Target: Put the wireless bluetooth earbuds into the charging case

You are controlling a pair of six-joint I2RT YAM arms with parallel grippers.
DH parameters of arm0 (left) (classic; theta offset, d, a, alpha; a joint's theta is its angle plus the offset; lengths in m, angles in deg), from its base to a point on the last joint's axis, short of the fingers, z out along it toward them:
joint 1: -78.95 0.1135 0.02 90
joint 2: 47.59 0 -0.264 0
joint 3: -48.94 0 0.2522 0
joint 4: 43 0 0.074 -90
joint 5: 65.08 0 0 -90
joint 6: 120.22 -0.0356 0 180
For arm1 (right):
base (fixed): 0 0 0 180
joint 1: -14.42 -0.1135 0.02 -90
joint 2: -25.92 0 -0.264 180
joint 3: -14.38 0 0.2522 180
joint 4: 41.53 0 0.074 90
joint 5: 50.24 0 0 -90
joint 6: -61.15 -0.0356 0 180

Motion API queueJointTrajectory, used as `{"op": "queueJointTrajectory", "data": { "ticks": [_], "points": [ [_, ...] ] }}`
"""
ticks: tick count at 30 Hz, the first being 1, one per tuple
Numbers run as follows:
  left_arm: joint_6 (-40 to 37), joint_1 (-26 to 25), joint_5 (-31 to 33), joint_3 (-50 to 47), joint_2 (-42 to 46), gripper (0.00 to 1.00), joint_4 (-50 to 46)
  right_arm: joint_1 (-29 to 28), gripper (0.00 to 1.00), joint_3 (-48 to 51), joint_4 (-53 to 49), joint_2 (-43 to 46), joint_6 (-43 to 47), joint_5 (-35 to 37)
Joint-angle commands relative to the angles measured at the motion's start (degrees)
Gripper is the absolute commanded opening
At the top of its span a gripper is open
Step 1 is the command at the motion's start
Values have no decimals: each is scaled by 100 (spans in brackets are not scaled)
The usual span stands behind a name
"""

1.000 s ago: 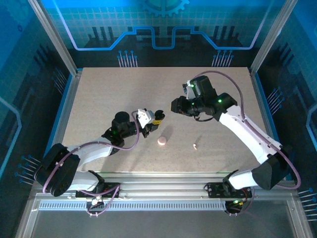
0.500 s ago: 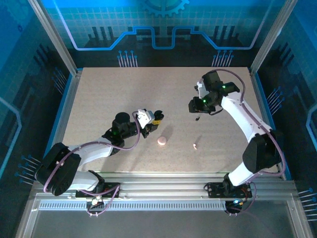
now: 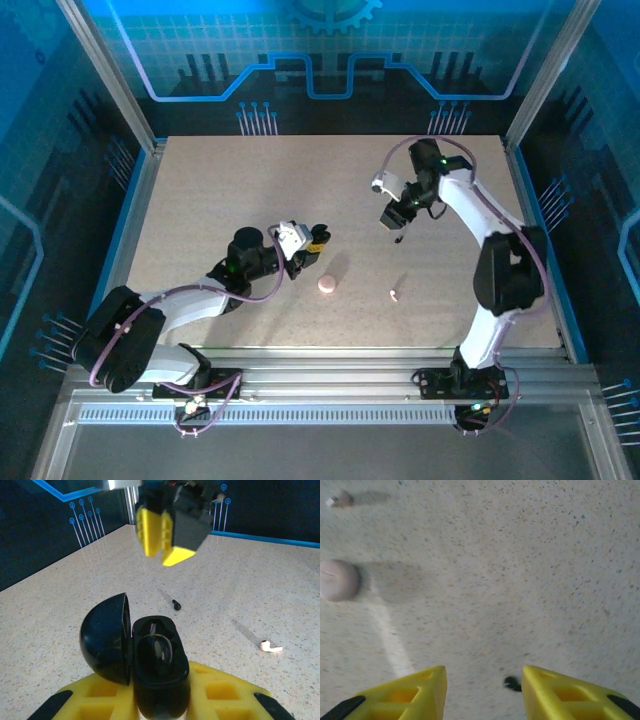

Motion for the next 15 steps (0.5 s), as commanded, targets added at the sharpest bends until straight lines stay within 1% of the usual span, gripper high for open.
{"op": "queueJointTrajectory", "data": {
  "ticks": [1,6,12,15],
  "points": [
    [14,-47,56,-111,11,22,21,9,43,-492,-567,-487,1616,491],
    [-31,-22,70,-94,-23,22,-23,-110,45,-294,-423,-777,2718,1324],
    [-28,10,78,-85,-101,22,-23,-97,47,-150,-289,-861,3235,1414],
    [-16,33,70,-67,-163,22,-23,-84,47,-45,-165,-945,3422,1637]
  ]
}}
